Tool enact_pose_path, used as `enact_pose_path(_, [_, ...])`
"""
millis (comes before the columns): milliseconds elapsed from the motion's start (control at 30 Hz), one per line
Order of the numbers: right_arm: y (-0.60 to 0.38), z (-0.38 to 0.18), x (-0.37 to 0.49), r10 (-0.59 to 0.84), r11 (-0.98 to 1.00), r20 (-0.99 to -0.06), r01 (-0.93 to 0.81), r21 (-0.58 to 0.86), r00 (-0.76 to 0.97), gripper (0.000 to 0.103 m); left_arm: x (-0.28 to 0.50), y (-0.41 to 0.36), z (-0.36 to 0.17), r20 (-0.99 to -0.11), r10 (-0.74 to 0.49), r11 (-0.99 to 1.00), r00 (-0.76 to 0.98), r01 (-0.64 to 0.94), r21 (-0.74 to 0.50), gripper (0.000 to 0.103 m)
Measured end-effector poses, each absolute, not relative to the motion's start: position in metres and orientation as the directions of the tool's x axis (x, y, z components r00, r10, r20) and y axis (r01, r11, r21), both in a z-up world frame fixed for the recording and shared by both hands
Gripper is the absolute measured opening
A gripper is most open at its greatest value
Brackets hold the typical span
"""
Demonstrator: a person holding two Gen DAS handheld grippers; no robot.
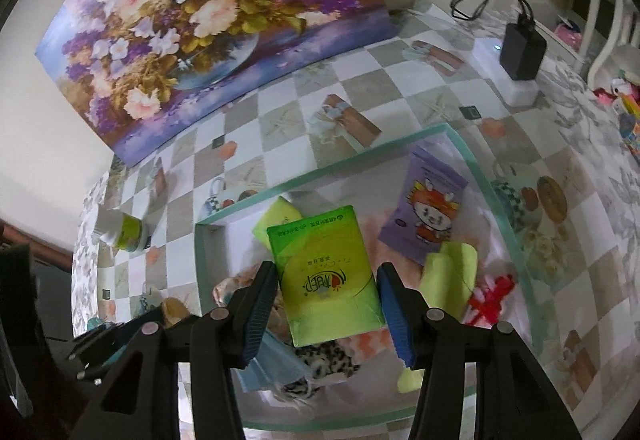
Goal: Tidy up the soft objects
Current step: 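Carry the yellow packet over the tray while the right lowers the tissue pack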
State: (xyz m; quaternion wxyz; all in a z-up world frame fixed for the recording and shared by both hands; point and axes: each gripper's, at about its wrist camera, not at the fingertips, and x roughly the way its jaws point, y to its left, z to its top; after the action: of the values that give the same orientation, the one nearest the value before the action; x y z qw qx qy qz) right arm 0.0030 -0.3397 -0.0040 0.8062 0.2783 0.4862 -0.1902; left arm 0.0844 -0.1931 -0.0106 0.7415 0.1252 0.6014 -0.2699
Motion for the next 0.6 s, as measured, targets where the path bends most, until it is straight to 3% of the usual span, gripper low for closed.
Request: enact_pose_path(600, [-0.325, -0.011, -0.027, -0.052, 0.801, -0.905, 0.559, 0.215, 0.423, 0.055, 0.039, -0.166, -0.046, -0.943, -0.333, 0.87, 0.025, 0.393, -0.297, 0.052])
